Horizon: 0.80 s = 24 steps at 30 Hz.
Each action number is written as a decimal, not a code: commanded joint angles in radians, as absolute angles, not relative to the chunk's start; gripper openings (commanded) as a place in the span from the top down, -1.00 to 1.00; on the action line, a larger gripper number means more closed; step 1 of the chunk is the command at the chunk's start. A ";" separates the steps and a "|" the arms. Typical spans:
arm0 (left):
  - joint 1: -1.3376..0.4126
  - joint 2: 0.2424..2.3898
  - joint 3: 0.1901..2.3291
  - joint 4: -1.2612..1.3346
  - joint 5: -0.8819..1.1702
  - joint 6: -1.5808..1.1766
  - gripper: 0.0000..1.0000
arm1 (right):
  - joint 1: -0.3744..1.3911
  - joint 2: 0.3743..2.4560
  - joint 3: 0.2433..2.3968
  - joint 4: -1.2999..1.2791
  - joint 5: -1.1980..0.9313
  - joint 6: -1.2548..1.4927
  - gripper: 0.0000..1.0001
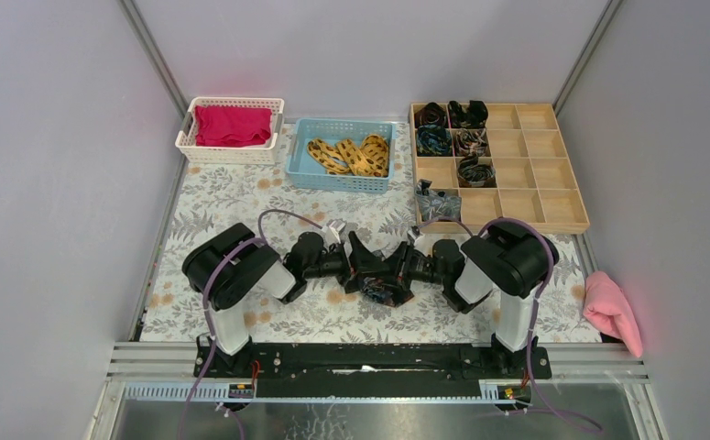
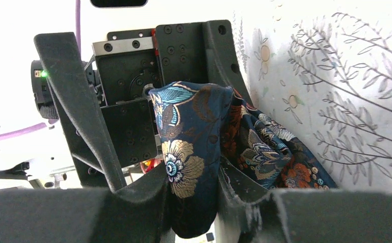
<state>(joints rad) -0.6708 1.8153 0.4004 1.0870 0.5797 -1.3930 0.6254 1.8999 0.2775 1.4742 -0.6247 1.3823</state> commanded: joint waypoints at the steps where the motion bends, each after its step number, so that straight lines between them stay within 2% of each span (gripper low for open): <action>1: -0.664 1.828 0.394 1.228 0.603 -1.514 -0.96 | 0.692 1.865 0.337 1.723 -0.712 1.348 0.77; 4: -0.639 1.815 0.370 1.285 0.605 -1.540 -0.97 | 0.692 1.858 0.331 1.723 -0.709 1.342 0.77; 13: -0.608 1.720 0.371 1.153 0.612 -1.397 -0.95 | 0.695 1.769 0.335 1.722 -0.722 1.372 0.76; 20: -0.603 1.645 0.351 1.096 0.612 -1.347 -0.52 | 0.699 1.782 0.335 1.723 -0.733 1.360 0.75; 24: -0.594 1.658 0.330 1.170 0.620 -1.390 -0.27 | 0.709 1.745 0.331 1.723 -0.739 1.355 0.75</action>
